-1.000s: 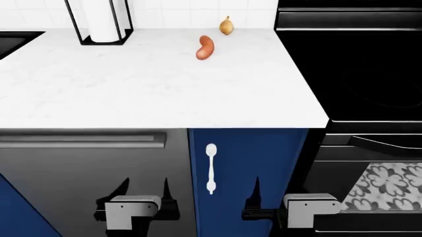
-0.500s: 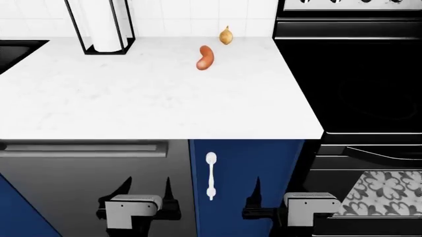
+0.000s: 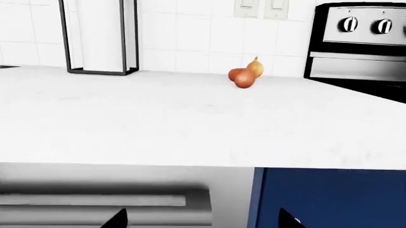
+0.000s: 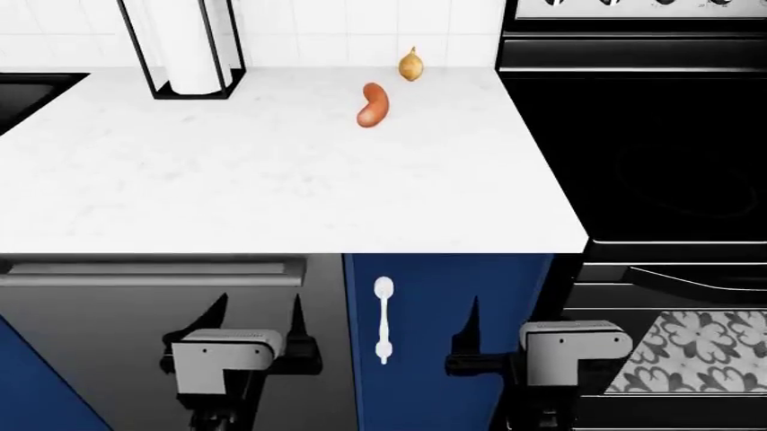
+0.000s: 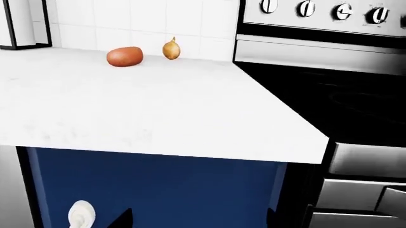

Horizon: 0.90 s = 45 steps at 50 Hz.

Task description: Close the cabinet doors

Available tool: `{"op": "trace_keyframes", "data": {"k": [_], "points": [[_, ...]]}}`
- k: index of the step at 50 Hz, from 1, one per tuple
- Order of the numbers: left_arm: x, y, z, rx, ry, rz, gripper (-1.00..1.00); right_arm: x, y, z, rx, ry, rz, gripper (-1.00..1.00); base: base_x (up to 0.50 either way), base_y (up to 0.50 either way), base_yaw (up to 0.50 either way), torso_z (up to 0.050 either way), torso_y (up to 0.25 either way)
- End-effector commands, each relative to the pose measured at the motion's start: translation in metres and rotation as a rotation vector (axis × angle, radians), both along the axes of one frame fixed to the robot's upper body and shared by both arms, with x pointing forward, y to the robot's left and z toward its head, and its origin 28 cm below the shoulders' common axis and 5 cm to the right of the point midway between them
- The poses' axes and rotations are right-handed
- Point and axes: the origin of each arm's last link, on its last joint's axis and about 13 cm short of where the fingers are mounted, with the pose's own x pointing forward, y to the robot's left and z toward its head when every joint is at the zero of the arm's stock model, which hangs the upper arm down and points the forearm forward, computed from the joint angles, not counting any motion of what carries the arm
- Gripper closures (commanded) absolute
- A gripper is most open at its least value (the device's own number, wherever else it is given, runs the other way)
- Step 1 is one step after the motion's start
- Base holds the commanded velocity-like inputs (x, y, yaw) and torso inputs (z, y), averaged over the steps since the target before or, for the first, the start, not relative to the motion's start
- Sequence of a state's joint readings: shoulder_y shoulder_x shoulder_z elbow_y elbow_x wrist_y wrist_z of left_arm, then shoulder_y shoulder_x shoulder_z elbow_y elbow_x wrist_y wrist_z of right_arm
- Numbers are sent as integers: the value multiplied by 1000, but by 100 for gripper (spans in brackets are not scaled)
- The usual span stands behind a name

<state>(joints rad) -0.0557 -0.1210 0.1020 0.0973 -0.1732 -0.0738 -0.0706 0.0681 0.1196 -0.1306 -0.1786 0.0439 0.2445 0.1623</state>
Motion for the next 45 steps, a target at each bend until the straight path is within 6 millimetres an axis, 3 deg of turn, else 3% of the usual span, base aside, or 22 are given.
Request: {"op": "trace_keyframes", "data": {"k": [1, 8, 18, 30, 45], "points": [[14, 3, 52, 7, -128, 1, -100, 6, -3, 63, -74, -79, -23, -100, 0, 0, 0, 50, 0], [21, 8, 106, 36, -259, 14, -100, 9, -12, 115, -129, -210, -63, -100, 0, 0, 0, 50, 0], [9, 10, 177, 57, -445, -1, -100, -4, -15, 180, -111, -365, -32, -100, 0, 0, 0, 50, 0], [-14, 12, 230, 73, -597, -5, -100, -17, -15, 229, -99, -477, -19, -100, 0, 0, 0, 50, 0], [-43, 15, 273, 93, -745, 11, -100, -61, -23, 278, -131, -645, -92, -100, 0, 0, 0, 50, 0]]}}
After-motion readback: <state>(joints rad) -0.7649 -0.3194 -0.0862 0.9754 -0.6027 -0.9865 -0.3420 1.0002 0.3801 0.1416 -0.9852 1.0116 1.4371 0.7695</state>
